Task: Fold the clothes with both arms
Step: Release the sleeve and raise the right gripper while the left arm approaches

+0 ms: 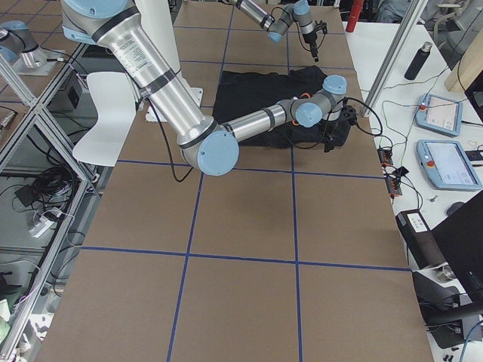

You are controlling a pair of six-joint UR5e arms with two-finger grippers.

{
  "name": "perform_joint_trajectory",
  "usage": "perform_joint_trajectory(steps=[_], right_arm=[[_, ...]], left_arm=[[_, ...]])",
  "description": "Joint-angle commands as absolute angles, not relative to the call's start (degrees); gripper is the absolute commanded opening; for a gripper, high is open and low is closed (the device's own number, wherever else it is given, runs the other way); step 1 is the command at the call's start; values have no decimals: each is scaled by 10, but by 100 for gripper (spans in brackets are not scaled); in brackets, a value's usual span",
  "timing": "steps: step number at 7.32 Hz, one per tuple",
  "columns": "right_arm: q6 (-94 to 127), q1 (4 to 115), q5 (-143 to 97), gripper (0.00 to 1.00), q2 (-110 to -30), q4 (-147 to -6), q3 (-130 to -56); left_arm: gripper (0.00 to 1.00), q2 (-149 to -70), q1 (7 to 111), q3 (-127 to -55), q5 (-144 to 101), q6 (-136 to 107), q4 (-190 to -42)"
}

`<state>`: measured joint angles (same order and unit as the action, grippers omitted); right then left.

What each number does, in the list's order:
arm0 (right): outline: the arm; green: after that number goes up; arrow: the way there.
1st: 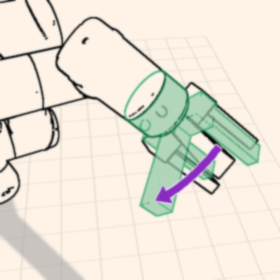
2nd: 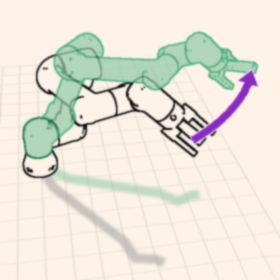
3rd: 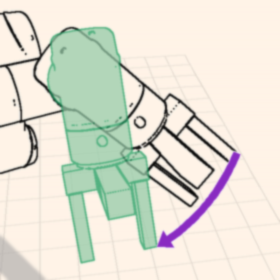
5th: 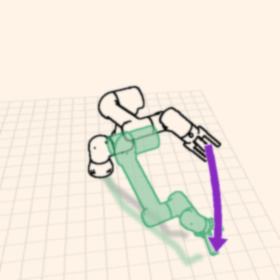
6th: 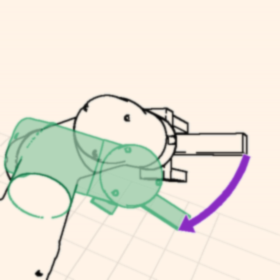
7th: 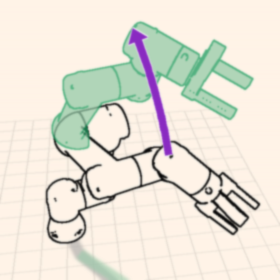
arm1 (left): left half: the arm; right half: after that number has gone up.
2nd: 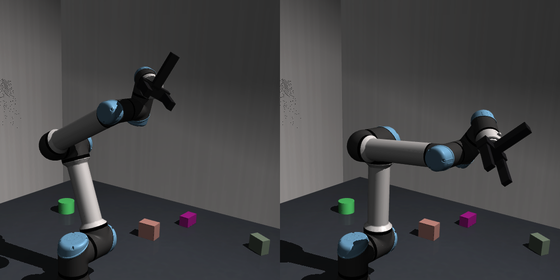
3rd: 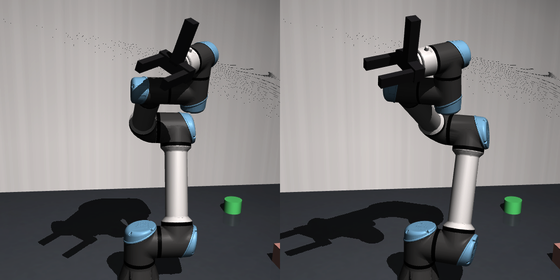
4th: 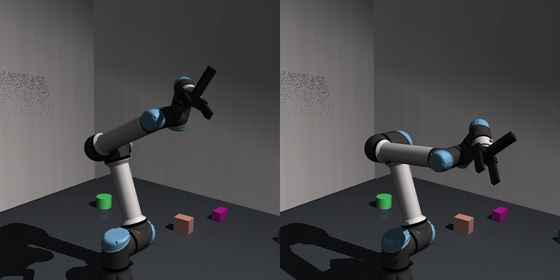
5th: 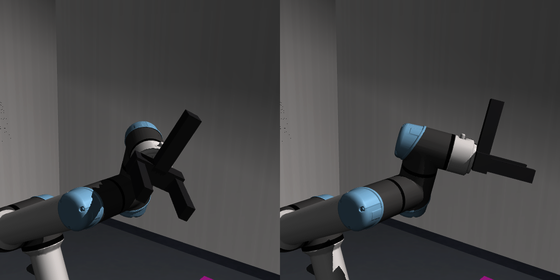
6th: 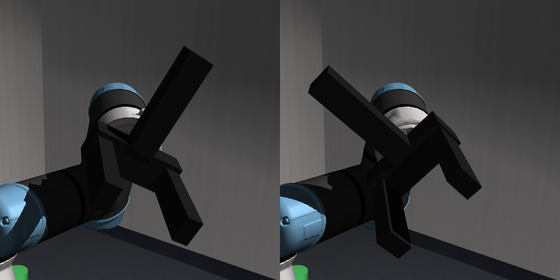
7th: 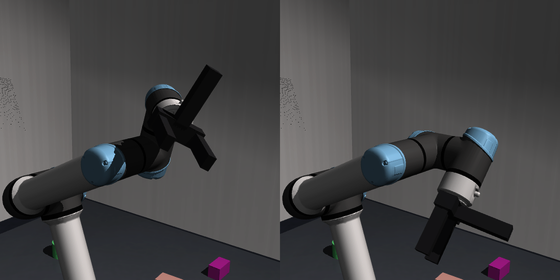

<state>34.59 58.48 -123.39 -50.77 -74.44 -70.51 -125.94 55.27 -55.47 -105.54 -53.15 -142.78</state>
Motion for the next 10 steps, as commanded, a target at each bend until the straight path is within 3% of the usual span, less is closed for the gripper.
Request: perform_joint_trajectory(steps=[1,5,7,9,10], right_arm=[[341,586,-1234,100,-512,-744,-708],[341,584,-1233,100,-512,-744,-706],[341,584,-1232,100,-512,-744,-706],[343,584,-1231,100,-511,-744,-706],[344,584,-1231,100,-511,-744,-706]], left_arm=[[86,-1270,538,-536,-1027,-541,-1432],[74,-1281,519,-505,-1016,-541,-1445],[51,-1281,520,-504,-1017,-541,-1445],[14,-1281,522,-510,-1020,-537,-1445],[8,-1280,523,-512,-1020,-537,-1445]])
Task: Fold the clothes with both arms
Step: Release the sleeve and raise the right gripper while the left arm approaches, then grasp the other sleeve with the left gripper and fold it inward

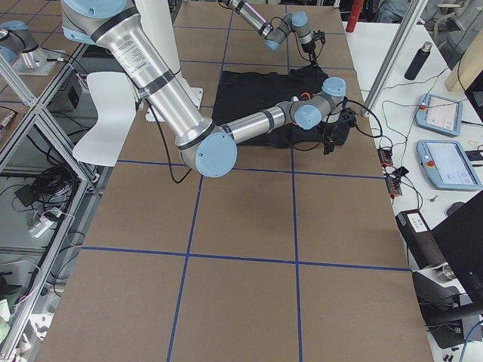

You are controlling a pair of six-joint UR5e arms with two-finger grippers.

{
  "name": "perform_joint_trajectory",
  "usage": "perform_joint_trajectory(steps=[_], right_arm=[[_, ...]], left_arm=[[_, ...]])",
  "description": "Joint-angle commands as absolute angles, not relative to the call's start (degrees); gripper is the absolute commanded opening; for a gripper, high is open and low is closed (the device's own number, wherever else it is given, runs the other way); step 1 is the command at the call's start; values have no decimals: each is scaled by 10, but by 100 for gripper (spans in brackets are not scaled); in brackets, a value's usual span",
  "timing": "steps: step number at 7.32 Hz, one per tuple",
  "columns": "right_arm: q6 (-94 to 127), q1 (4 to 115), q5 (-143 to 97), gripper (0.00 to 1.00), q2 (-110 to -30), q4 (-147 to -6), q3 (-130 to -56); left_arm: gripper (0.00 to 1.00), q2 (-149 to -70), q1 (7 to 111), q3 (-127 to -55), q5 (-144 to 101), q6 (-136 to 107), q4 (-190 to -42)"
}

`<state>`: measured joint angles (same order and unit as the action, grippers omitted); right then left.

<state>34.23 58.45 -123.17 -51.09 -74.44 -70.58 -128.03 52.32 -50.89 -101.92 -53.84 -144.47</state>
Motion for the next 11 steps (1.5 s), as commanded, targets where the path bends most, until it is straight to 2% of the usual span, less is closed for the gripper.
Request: perform_joint_trajectory(steps=[1,3,4,6,8,11], right_arm=[[345,584,-1231,100,-510,-744,-706],[347,584,-1231,100,-509,-744,-706],[348,584,-1231,100,-509,-744,-706],[350,584,-1231,100,-508,-744,-707],[350,584,-1231,100,-507,-744,-707],[350,584,-1231,100,-508,-744,-707]], left_arm=[[8,-1280,524,-517,-1020,-536,-1446],[5,-1279,524,-526,-1020,-537,-1443],[0,-1279,525,-538,-1020,-541,-1438],[0,-1288,523,-567,-1020,-580,-1392],[0,-1344,516,-594,-1020,-617,-1274],[0,-1422,466,-585,-1016,-712,-1189]])
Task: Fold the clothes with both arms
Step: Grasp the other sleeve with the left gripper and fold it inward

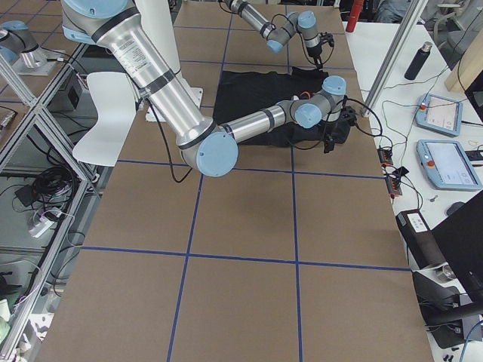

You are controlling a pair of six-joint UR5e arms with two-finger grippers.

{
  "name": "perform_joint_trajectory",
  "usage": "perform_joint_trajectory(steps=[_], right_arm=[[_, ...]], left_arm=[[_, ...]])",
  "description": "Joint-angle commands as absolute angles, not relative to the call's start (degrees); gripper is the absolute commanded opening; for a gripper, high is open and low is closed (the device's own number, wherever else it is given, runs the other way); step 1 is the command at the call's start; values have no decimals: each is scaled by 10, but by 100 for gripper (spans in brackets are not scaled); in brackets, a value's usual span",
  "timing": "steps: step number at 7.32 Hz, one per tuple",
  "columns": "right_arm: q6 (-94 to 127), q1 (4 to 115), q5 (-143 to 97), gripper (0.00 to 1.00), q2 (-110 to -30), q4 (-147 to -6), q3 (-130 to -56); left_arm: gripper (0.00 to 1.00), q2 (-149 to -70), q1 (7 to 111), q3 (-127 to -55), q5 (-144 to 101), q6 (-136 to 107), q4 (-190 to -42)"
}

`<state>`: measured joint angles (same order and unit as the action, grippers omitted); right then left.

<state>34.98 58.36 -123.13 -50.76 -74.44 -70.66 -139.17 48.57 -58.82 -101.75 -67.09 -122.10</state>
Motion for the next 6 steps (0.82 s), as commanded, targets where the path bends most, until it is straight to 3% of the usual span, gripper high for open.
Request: perform_joint_trajectory(steps=[1,4,5,6], right_arm=[[350,584,-1231,100,-509,-744,-707],[351,583,-1231,100,-511,-744,-707],[351,583,-1231,100,-511,-744,-707],[352,583,-1230,100,-511,-744,-707]], left_arm=[[0,-1442,454,-572,-1016,-740,-1186],[0,-1486,445,-518,-1014,-770,-1187],[25,-1485,447,-519,-1015,-766,-1192],[99,-1483,448,-526,-1016,-758,-1194]])
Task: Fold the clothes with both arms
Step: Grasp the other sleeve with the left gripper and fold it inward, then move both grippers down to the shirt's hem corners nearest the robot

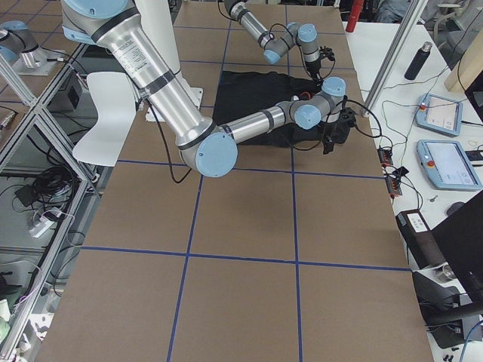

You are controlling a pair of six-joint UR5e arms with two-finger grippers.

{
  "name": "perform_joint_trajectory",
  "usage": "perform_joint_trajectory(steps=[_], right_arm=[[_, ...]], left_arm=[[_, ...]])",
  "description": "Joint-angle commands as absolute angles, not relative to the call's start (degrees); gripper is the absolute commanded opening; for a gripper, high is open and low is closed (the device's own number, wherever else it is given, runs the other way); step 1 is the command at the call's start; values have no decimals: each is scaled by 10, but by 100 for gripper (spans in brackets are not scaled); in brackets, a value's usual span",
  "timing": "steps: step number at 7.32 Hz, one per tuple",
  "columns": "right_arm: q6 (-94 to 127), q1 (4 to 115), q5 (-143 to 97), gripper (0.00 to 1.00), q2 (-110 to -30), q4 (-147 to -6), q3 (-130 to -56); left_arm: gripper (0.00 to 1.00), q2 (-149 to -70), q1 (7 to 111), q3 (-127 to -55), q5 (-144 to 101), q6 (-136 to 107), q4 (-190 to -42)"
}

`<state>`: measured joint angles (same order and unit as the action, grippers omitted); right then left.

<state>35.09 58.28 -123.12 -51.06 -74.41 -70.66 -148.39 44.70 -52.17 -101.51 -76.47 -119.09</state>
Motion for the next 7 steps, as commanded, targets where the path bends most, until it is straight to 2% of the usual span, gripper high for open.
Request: perform_joint_trajectory(steps=[1,2,4,5,7], right_arm=[[352,582,-1230,100,-509,-744,-707],[371,582,-1232,100,-507,-744,-710],[460,546,-1228,100,-518,-744,-769],[506,523,-1225,100,-552,-744,-826],[574,463,-1186,100,-646,-749,-970]], left_arm=[[100,-1482,449,-546,-1020,-744,-1192],[100,-1472,454,-592,-1028,-707,-1186],[100,-1345,455,-751,-1110,-657,-1187],[100,-1259,454,-853,-1116,-650,-1187],[100,-1153,444,-975,-1116,-651,-1187]])
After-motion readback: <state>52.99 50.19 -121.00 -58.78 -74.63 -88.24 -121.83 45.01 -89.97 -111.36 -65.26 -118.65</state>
